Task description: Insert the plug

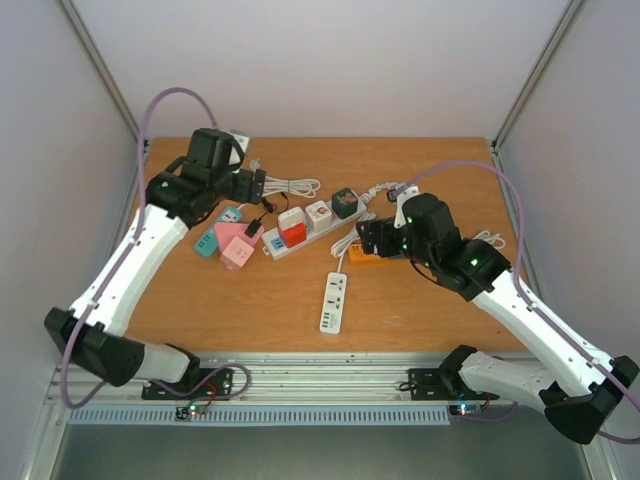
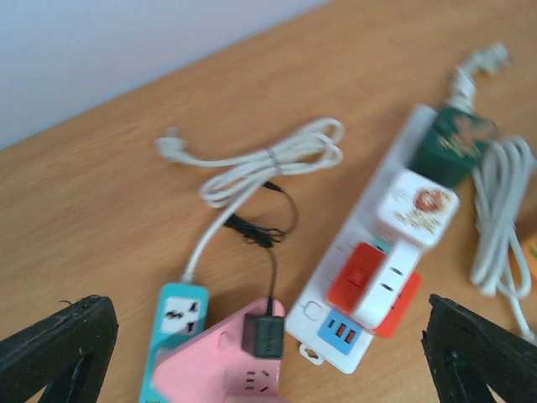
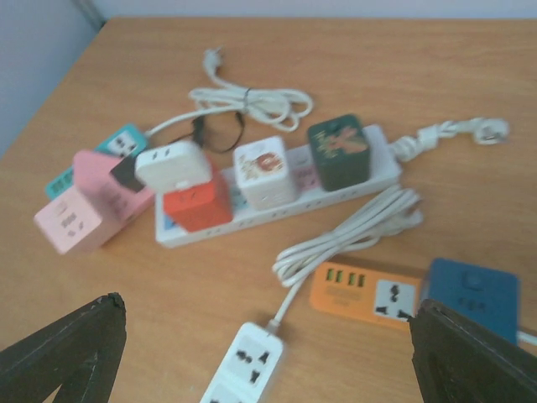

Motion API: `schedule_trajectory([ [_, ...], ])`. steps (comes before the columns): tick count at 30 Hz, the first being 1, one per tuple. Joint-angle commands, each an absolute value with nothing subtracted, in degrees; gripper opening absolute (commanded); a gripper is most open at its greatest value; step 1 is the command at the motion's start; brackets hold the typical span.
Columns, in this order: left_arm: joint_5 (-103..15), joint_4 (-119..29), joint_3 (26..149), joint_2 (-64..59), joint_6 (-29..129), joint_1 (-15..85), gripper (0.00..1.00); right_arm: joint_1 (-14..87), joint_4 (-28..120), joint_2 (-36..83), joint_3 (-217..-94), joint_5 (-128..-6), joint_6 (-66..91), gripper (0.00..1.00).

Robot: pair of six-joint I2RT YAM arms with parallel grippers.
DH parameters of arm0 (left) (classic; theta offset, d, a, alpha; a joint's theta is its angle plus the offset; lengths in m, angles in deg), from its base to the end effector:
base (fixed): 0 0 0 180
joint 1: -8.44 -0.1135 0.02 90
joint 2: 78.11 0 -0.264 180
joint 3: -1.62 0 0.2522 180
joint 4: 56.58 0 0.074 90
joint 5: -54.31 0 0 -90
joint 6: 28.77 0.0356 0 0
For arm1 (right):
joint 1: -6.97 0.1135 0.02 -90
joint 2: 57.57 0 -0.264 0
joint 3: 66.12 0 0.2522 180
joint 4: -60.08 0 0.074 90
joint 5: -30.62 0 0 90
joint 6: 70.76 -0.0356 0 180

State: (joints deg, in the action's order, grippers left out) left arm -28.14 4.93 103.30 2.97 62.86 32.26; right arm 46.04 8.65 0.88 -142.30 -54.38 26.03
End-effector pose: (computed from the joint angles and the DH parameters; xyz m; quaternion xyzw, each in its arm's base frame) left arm 0.2743 -0.1160 0.3915 0.1733 0.8914 -0.0210 0.4183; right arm 0.1674 0.1319 0.3545 -0.3242 0.8193 0.0941 0.4634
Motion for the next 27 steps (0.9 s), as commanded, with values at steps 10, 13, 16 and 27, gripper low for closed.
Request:
schedule_trajectory([
  [10,-23.7,11.2,86.0,-24.4,44.4,32.1,0.99,43.7,-6.3,3.8,-149.8,-32.9,17.2,0.94],
  [13,-16.2,11.1,81.9,-30.9,43.4,32.1,0.99,41.8,-9.4,1.9,-149.6,-30.2,16.4,0.95],
  [16,-9.5,12.3,80.4,-35.9,41.1,32.1,0.99,40.5,-11.0,-2.8,-148.8,-22.9,16.1,0.96],
  [27,-12.9,7.6,78.1,-48.7,44.6,32.1,0.99,40.4,-11.0,-19.9,-147.4,-14.7,17.6,0.98],
])
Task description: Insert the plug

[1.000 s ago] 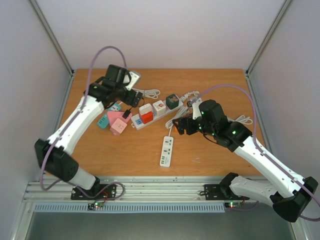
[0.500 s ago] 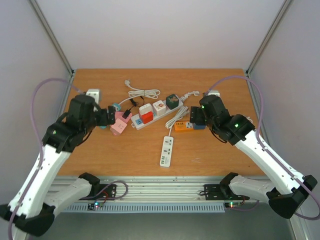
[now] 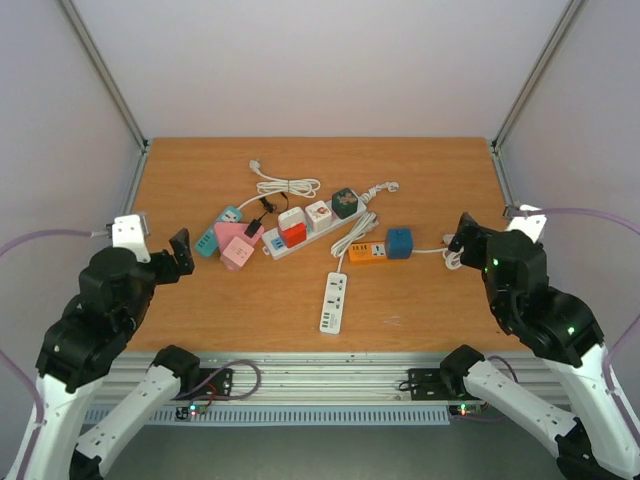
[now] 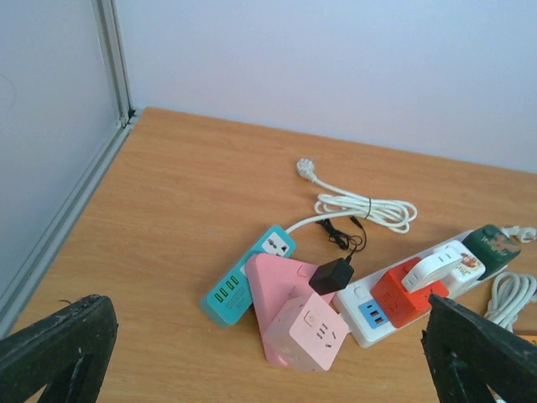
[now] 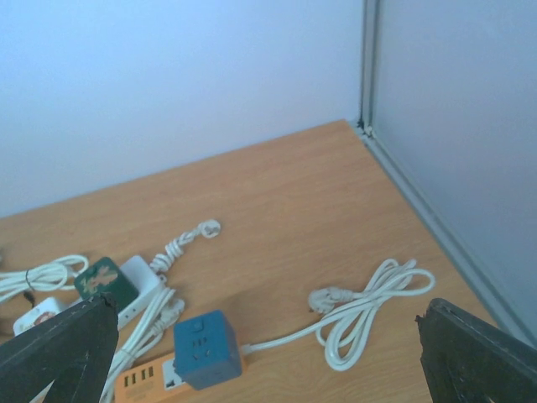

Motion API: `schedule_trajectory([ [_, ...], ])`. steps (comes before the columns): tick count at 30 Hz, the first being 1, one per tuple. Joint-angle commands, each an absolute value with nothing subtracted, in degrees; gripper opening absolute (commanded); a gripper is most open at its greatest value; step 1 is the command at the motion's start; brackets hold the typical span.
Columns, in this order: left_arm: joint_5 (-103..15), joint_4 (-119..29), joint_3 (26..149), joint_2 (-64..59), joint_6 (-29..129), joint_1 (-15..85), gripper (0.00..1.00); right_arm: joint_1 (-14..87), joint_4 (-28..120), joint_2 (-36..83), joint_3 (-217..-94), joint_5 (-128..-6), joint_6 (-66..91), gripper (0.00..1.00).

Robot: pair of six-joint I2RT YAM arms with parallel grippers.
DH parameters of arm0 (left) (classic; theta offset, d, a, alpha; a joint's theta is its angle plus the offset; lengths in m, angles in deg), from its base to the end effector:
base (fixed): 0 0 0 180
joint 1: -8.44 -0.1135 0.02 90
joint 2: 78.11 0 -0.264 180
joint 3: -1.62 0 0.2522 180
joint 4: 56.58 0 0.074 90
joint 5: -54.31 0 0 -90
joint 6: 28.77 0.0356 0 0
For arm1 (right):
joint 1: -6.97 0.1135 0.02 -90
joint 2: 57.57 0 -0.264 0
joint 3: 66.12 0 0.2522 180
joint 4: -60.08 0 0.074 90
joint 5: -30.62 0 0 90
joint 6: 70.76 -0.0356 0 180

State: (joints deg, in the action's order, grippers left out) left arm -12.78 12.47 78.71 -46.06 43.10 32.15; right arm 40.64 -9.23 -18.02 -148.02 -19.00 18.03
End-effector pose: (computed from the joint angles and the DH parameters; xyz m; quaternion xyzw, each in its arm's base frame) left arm 0.0715 -0.0163 0.3886 -0.0680 0.8263 -0.0350 0.5580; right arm 0.0901 0.0323 0.4057 -0.0504 0.8186 -0.1336 0.5563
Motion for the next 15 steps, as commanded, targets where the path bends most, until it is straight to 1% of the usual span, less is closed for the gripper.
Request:
schedule_trajectory([
  [1,-12.9,7.4,78.2,-49.5,44.8,32.1,0.99,40.4,-11.1,-20.7,-147.0,-14.4,17.3,0.98],
  [8,-11.1,7.0,79.1,-52.5,46.7,32.1,0.99,40.4,-8.4,-25.5,-144.1,-13.0,17.2,0.97],
  [15,-11.4,7.2,78.7,-51.7,46.5,32.1,0.99,40.4,-7.9,-26.2,-143.7,-13.3,17.3,0.97],
])
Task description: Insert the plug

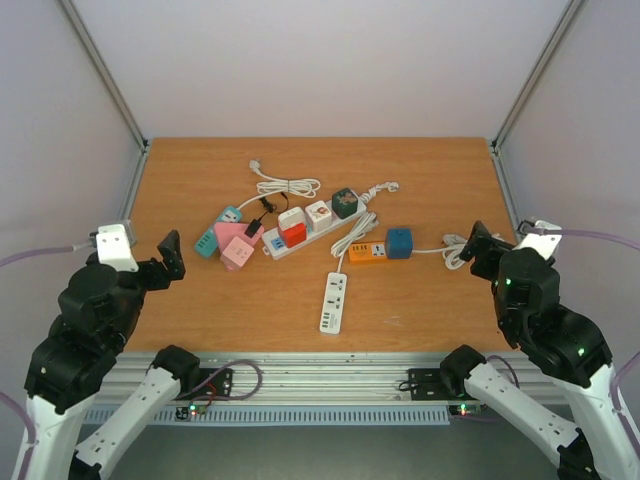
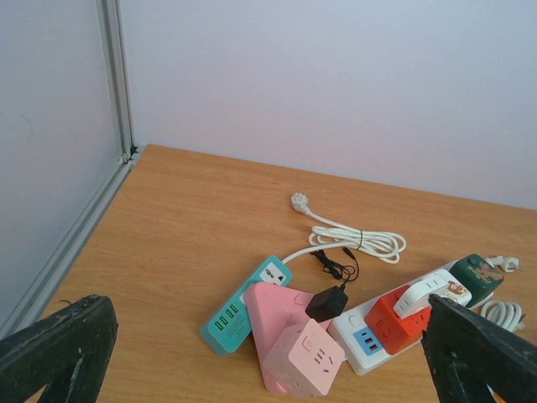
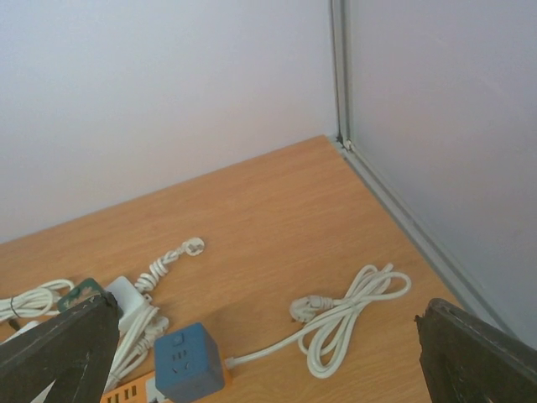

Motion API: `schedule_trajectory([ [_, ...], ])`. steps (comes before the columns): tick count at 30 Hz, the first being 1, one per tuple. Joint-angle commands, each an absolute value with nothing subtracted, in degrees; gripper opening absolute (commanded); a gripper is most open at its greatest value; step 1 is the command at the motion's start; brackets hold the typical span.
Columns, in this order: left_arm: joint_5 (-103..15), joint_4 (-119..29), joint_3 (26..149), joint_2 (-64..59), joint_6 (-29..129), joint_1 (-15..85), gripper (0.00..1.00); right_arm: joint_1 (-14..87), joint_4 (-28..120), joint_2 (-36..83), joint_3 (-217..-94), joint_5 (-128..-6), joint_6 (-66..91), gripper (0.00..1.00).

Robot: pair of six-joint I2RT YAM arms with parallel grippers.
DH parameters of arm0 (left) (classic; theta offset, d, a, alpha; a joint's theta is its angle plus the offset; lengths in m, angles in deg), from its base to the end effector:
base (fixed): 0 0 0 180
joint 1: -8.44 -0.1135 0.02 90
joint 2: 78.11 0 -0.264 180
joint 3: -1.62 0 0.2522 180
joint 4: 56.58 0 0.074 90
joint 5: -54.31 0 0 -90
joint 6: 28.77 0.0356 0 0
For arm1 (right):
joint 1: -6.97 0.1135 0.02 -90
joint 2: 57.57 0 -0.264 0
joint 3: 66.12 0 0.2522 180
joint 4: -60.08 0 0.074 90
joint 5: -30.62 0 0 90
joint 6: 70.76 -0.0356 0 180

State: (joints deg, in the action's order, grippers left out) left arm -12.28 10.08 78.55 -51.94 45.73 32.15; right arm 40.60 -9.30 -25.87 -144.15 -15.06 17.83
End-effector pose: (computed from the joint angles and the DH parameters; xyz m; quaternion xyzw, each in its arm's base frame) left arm 0.0471 -0.0052 0.3960 -0.0660 0.7883 -0.0454 0.6101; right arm 0.0646 0.0131 0.3957 -0.0145 0.7999 -0.1463 0.5818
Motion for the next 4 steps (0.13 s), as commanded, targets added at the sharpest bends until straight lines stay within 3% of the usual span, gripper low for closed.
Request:
schedule_trajectory([
  [1,-11.4,7.1,78.6,-51.7,46.4,32.1,0.99,40.4,-7.8,-26.1,-143.6,-13.3,17.3,0.97],
  [4,-12.2,6.0,77.9,-52.1,46.3,32.1,0.99,40.4,-7.7,-26.0,-143.5,-13.6,17.3,0.97],
])
